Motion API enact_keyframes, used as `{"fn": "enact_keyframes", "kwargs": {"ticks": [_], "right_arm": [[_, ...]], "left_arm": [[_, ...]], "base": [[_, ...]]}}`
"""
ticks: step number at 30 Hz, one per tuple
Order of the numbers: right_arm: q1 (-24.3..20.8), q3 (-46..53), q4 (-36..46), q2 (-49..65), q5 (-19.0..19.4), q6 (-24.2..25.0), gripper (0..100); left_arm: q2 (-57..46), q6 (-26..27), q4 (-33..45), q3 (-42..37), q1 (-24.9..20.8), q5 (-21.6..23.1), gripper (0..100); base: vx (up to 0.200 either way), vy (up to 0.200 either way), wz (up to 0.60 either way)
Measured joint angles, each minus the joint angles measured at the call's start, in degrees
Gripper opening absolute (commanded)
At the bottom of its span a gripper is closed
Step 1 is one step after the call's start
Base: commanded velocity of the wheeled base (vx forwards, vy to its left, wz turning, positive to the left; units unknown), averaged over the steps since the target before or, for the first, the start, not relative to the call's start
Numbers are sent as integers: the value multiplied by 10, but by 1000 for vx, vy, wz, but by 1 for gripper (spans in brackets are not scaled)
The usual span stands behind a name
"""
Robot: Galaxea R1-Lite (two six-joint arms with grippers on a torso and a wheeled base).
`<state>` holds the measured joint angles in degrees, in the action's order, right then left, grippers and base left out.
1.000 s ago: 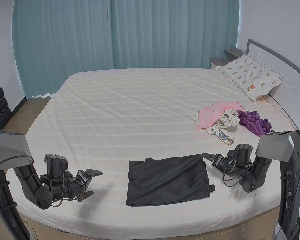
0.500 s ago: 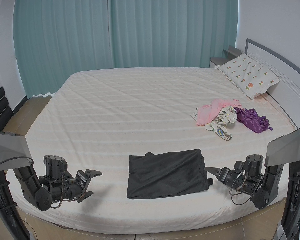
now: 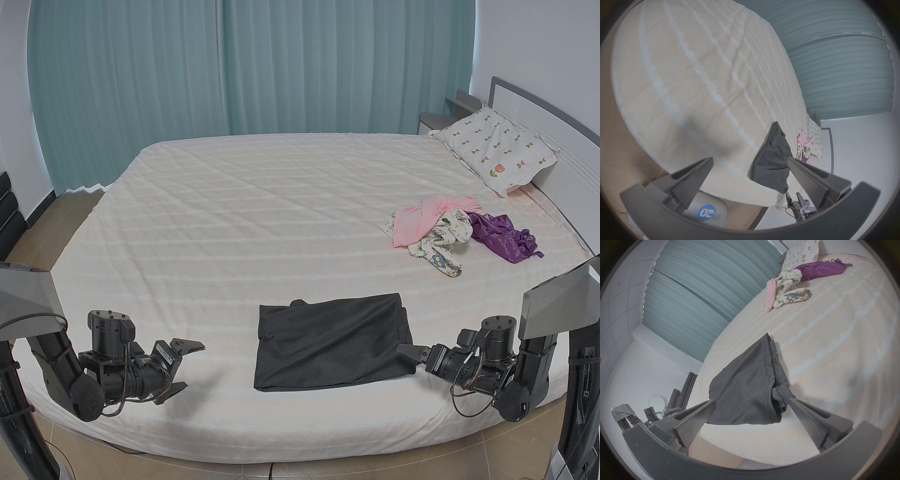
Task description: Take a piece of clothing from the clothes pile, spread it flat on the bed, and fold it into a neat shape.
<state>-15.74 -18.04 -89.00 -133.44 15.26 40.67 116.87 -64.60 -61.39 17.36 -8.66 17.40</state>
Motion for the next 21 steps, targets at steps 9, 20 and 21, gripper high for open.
{"fn": "enact_keyframes", "kwargs": {"ticks": [9,20,21], "right_arm": [[-1,-36,0,-42,0,-1,0],[1,-16,0,-50,-4,0,0],[1,-12,0,-50,-4,0,0]], "left_arm": [[3,0,-1,2,0,0,100],[4,0,-1,3,0,0,100],[4,0,-1,3,0,0,100]], "base": [[0,0,0],[0,0,0],[0,0,0]]}}
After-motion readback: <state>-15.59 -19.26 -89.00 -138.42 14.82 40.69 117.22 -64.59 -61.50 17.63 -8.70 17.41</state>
